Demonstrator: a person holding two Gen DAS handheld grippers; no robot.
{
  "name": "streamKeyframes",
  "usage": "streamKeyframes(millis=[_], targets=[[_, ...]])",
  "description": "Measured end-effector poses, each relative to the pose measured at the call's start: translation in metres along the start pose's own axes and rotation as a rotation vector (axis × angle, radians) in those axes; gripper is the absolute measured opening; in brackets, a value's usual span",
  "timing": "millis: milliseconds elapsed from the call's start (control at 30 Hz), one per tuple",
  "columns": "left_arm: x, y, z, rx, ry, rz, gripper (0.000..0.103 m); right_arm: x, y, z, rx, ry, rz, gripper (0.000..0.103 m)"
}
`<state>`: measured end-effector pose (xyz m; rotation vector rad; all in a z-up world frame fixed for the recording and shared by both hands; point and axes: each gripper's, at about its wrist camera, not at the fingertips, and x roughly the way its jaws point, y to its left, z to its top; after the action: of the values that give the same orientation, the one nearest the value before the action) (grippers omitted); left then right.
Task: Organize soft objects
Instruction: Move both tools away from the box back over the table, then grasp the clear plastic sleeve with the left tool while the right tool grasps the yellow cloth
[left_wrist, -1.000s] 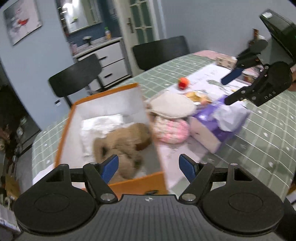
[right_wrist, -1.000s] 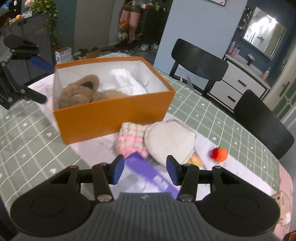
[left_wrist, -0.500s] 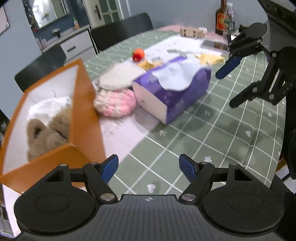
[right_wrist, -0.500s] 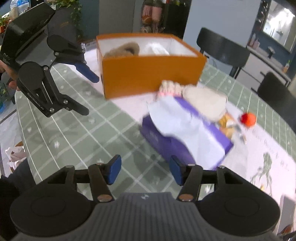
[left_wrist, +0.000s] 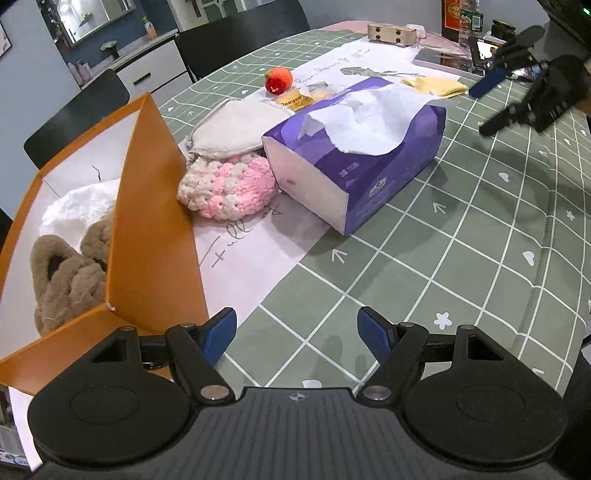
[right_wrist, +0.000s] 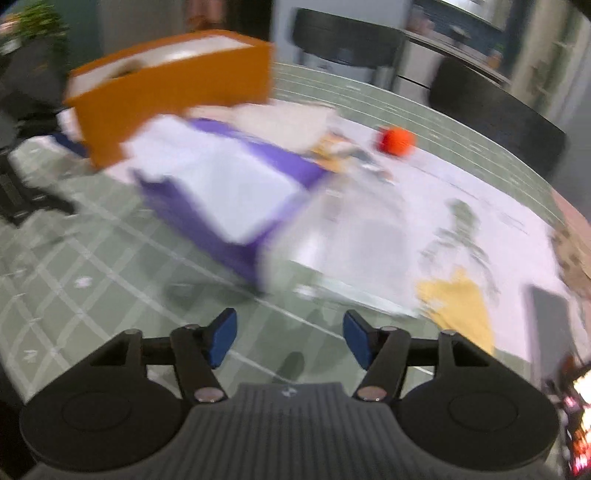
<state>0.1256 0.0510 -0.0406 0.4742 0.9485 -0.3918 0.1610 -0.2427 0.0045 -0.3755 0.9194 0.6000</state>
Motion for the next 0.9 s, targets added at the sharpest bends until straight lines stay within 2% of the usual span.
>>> streamKeyframes(millis=[100, 267, 400, 533, 667, 833, 900], targets=[[0.004, 0.0, 0.0, 0.001, 0.006, 0.0, 0.088, 0.0, -0.031, -0.003, 0.081, 0.001, -0.083, 0.072], [0.001, 0.001, 0.006, 0.023, 0.006, 0.023, 0.087, 0.005, -0.066, -0.005, 0.166, 0.01, -0.17, 0.072], [-0.001, 0.003, 0.017, 0.033, 0.016, 0.012, 0.086, 0.009, -0.076, -0.003, 0.197, 0.002, -0.184, 0.072], [-0.004, -0.004, 0.03, 0.112, 0.008, 0.054, 0.086, 0.012, -0.07, 0.001, 0.186, -0.008, -0.159, 0.072], [-0.013, -0.01, 0.048, 0.267, -0.002, 0.07, 0.086, 0.013, -0.062, 0.001, 0.171, -0.018, -0.137, 0.072], [-0.01, -0.017, 0.067, 0.646, 0.037, 0.058, 0.087, 0.01, -0.056, 0.002, 0.154, -0.037, -0.113, 0.072], [0.002, -0.015, 0.077, 0.731, 0.076, 0.046, 0.086, 0.007, -0.053, 0.004, 0.15, -0.044, -0.109, 0.073]])
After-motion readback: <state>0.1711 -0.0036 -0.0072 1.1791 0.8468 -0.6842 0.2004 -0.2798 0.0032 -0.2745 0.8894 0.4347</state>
